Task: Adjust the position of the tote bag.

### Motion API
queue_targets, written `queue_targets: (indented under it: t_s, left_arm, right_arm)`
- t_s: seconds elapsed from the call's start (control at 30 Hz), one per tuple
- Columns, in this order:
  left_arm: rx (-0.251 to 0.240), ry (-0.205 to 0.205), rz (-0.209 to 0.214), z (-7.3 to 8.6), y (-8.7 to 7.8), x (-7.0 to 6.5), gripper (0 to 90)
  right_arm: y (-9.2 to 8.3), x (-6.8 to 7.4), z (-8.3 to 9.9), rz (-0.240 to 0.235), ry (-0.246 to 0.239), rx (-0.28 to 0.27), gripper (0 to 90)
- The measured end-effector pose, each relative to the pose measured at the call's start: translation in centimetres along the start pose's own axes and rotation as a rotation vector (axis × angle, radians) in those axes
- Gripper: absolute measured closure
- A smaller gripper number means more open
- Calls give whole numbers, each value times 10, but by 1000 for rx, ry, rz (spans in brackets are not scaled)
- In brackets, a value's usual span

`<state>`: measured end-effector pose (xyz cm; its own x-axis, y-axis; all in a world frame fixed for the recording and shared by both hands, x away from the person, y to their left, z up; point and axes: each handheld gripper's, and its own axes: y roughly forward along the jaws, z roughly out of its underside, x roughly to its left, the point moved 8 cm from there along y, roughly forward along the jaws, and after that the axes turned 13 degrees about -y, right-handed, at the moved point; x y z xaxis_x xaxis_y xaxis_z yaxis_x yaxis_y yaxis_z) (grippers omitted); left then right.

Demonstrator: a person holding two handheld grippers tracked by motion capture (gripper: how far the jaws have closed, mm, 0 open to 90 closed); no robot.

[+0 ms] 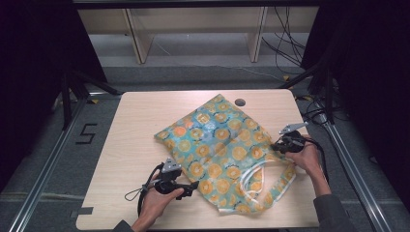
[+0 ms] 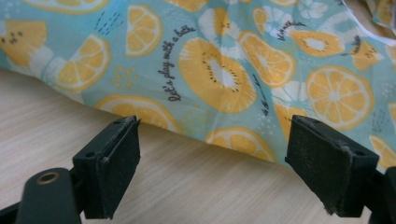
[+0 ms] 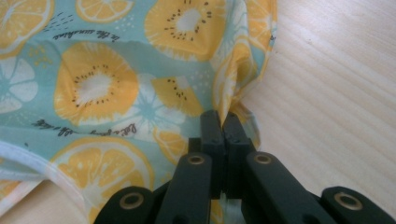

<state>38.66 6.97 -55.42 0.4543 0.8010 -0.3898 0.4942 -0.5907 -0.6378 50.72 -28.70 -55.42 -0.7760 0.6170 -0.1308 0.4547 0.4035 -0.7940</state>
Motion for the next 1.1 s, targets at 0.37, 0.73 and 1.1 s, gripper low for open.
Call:
queue_targets:
  t_s: [0.37, 0.73, 1.1]
  left_arm:
    - [-9, -53, 15, -4, 6, 9, 201]
    - [-28, 93, 9, -14, 3, 26, 832]
    - [-57, 74, -44, -36, 1, 62, 866]
  right_arm:
    - [-12, 25, -6, -5, -40, -80, 900]
    - [-18, 52, -10, -31, -80, -110, 900]
    - [-27, 85, -14, -67, -116, -146, 900]
